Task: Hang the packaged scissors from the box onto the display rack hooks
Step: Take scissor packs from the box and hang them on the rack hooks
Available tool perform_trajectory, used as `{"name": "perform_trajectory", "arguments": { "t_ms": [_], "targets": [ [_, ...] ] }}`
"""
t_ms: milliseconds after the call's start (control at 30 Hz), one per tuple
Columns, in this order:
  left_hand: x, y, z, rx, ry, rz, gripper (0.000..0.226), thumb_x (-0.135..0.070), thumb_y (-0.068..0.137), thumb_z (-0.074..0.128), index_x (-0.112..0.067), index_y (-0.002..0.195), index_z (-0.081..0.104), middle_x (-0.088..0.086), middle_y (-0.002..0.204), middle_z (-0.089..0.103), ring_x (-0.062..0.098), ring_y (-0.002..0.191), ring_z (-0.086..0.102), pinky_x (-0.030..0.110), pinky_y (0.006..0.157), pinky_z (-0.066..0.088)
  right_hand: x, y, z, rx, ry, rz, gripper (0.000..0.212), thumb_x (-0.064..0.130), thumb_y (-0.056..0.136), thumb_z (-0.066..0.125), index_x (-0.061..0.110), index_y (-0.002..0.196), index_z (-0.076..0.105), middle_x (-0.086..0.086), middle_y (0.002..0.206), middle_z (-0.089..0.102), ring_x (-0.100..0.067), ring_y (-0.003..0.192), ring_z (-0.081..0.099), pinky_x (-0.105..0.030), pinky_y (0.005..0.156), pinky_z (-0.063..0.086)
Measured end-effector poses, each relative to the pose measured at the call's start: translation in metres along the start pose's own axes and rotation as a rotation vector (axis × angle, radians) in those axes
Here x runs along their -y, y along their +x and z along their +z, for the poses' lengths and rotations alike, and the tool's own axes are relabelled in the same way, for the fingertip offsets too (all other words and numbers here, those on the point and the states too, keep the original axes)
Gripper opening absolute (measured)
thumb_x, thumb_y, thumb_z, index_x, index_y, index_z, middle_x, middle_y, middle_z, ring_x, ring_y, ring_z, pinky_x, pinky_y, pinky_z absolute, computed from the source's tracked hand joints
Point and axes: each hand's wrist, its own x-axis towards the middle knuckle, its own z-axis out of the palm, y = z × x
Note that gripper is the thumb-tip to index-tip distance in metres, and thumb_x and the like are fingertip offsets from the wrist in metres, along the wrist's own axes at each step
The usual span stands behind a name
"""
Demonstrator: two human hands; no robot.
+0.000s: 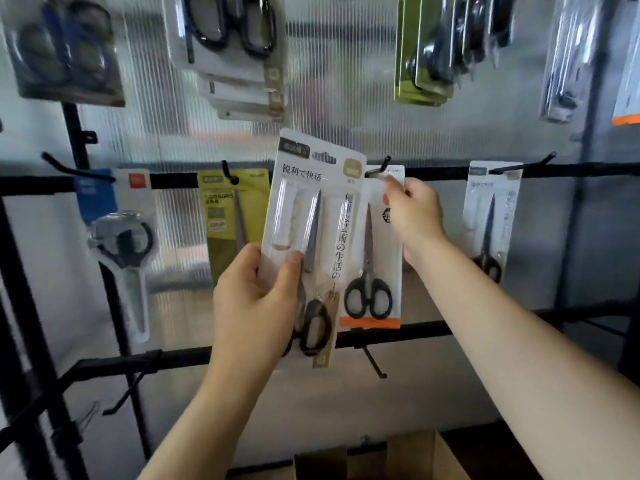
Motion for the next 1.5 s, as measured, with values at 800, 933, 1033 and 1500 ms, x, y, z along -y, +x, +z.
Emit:
{"name": "perform_trajectory", "arguments": {
  "t_ms": [800, 933, 1033, 1500],
  "targets": [
    [-0.027, -0.027, 0.252, 0.032, -0.118, -0.062, 0.023, -0.021, 0.088, 0.063, -0.009, 0.073, 0.052, 0.003, 0.058, 0.039, 0.017, 0.050, 0.040, 0.024, 0.041, 0.037, -0.116, 0.016, -0.215, 0.096, -0.646, -0.426, 0.029, 0.026, 0.084, 0.039, 0.013, 0.095, 0.064, -0.001, 0.087, 0.060, -0.023, 0.071, 0.057, -0.032, 0.062, 0.048],
    [-0.028, -0.029, 0.278, 0.026, -0.119, -0.076, 0.029, -0.022, 0.088, 0.063, -0.020, 0.065, 0.046, -0.004, 0.052, 0.039, 0.014, 0.046, 0.039, 0.023, 0.039, 0.036, -0.134, 0.032, -0.237, 0.066, -0.707, -0.438, 0.031, 0.035, 0.086, 0.039, 0.018, 0.095, 0.064, 0.002, 0.092, 0.064, -0.024, 0.077, 0.064, -0.031, 0.061, 0.051],
    [-0.024, -0.029, 0.286, -0.044, -0.099, -0.110, 0.031, -0.019, 0.086, 0.065, -0.015, 0.062, 0.047, -0.008, 0.049, 0.036, 0.009, 0.045, 0.037, 0.019, 0.042, 0.034, -0.142, 0.037, -0.240, 0.057, -0.715, -0.463, 0.023, 0.032, 0.089, 0.047, 0.017, 0.092, 0.063, 0.003, 0.091, 0.064, -0.022, 0.076, 0.064, -0.031, 0.060, 0.050],
    [-0.016, -0.026, 0.287, -0.039, -0.084, -0.130, 0.031, -0.022, 0.085, 0.065, 0.006, 0.081, 0.053, 0.008, 0.064, 0.040, 0.019, 0.056, 0.037, 0.027, 0.048, 0.034, -0.163, 0.031, -0.232, 0.107, -0.665, -0.459, 0.026, 0.029, 0.086, 0.043, 0.013, 0.085, 0.063, 0.001, 0.084, 0.061, -0.020, 0.075, 0.059, -0.027, 0.059, 0.045]
  ]
}}
